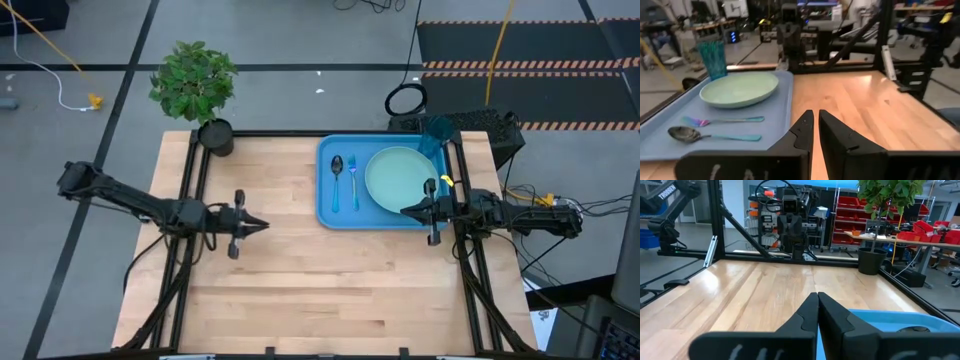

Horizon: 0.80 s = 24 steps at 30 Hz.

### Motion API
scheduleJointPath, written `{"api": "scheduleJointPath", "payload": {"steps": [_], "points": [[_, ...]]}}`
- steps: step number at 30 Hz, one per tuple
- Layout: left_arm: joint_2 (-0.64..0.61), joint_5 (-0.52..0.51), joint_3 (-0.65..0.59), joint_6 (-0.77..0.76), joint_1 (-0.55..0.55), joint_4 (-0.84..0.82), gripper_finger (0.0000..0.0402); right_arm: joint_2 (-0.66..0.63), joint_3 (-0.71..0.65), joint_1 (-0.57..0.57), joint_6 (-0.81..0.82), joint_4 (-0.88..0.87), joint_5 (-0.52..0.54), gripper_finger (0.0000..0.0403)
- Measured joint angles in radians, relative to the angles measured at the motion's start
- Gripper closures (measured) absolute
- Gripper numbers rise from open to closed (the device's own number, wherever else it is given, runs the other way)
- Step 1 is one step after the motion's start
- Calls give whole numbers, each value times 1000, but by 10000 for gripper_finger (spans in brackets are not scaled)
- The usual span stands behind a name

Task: Pick and place plate/cup/fork/spoon on tray
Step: Return to Home Position

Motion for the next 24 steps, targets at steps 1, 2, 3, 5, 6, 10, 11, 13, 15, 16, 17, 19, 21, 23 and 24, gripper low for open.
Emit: {"api": "scheduleJointPath", "payload": {"steps": [1, 2, 3, 5, 6, 10, 11, 13, 15, 16, 17, 19, 21, 23, 24], "points": [[-25, 18, -12, 6, 7, -1, 371, 0, 0, 0, 0, 0, 0, 403], [-50, 33, -23, 9, 13, 0, 371, 0, 0, 0, 0, 0, 0, 403], [-72, 45, -34, 9, 17, 0, 371, 0, 0, 0, 0, 0, 0, 403], [-112, 59, -57, 12, 26, -1, 371, 0, 0, 0, 0, 0, 0, 403], [-129, 59, -69, 17, 28, -1, 371, 0, 0, 0, 0, 0, 0, 403], [-194, 61, -116, 34, 41, -1, 371, 0, 0, 0, 0, 0, 0, 403], [-207, 61, -126, 35, 43, -5, 371, 0, 0, 0, 0, 0, 0, 403], [-229, 62, -126, 34, 50, -33, 371, 0, 0, 0, 0, 0, 0, 403], [-242, 61, -126, 35, 56, -46, 371, 0, 0, 0, 0, 0, 0, 403], [-248, 62, -126, 35, 60, -51, 371, 0, 0, 0, 0, 0, 0, 403], [-255, 61, -126, 35, 63, -57, 371, 0, 0, 0, 0, 0, 0, 403], [-274, 61, -126, 38, 67, -65, 371, 0, 0, 0, 0, 0, 0, 403], [-296, 61, -126, 39, 69, -85, 371, 0, 0, 0, 0, 0, 0, 403], [-321, 61, -126, 40, 69, -107, 371, 0, 0, 0, 0, 0, 0, 403], [-334, 62, -126, 44, 68, -117, 371, 0, 0, 0, 0, 0, 0, 403]]}}
